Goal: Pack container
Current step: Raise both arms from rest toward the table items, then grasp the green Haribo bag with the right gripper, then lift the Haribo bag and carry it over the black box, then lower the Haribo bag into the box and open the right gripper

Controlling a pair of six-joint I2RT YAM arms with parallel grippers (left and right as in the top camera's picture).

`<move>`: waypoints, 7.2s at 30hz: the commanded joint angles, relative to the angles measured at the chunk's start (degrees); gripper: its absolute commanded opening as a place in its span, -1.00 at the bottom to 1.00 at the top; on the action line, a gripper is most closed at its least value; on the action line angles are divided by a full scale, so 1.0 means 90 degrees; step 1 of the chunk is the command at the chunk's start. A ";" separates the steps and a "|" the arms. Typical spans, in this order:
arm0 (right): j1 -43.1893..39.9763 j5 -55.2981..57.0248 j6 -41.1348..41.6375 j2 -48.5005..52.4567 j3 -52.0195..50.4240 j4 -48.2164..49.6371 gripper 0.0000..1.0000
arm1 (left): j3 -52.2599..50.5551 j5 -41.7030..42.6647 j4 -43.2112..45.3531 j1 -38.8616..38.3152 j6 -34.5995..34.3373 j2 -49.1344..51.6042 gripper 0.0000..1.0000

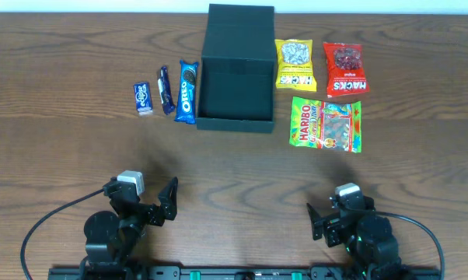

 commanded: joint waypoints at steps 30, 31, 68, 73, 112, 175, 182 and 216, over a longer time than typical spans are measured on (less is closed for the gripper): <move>0.0051 0.0129 -0.0078 -0.0041 -0.0036 0.0000 0.99 | -0.0134 0.0015 -0.0022 0.0015 -0.0005 -0.0024 0.90; 0.0051 0.0126 -0.0078 -0.0041 -0.0036 0.0000 0.98 | -0.0134 0.0015 -0.0022 0.0015 -0.0005 -0.0024 0.90; 0.0029 -0.1124 0.3031 0.2030 0.1003 0.3186 0.98 | 0.0928 0.1831 0.0838 0.0012 -0.0639 0.1137 0.90; -0.0168 -0.0772 0.1872 0.4235 0.2688 0.2579 0.98 | 0.1950 0.1693 0.0765 0.0012 -0.0291 0.2820 0.91; -0.1537 0.0136 0.0899 1.2177 0.5710 0.2001 -0.36 | 0.5265 0.0639 -0.0500 0.0010 0.0333 0.6839 0.90; 0.1299 0.0678 1.0474 1.2213 0.7606 0.6188 -0.97 | 0.5265 0.0687 -0.0741 0.0010 0.0308 0.6839 0.90; 0.1515 0.0952 1.1766 1.2216 0.7628 0.4964 -0.96 | 0.5265 0.0687 -0.0743 0.0010 0.0308 0.6839 0.90; 0.1401 0.0500 0.2679 1.1793 0.7626 0.4770 -0.98 | 0.5265 0.0687 -0.0867 0.0010 0.0308 0.6839 0.90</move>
